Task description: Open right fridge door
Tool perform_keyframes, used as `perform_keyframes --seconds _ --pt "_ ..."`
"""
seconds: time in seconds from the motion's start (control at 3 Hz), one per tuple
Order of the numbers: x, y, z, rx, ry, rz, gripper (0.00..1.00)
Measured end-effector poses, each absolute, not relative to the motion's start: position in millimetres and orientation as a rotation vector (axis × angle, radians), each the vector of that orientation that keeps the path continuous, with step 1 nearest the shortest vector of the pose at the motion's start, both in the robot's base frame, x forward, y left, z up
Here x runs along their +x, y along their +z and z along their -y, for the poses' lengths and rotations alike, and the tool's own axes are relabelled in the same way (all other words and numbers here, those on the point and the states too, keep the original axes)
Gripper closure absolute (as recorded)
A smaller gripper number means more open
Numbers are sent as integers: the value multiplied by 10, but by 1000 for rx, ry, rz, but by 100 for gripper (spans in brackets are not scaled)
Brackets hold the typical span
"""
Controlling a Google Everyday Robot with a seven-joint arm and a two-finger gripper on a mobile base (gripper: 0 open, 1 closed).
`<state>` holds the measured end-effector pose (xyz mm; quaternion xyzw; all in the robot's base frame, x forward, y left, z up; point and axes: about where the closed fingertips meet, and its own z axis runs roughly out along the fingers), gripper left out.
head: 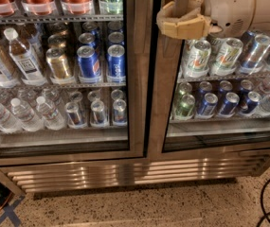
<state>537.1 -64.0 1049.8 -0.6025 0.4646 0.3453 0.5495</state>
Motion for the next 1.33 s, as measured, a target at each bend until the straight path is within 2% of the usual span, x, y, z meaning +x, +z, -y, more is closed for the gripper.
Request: perform_keyframes --seconds 1.33 --pt "5107 10638 687 -1421 726 -1129 100"
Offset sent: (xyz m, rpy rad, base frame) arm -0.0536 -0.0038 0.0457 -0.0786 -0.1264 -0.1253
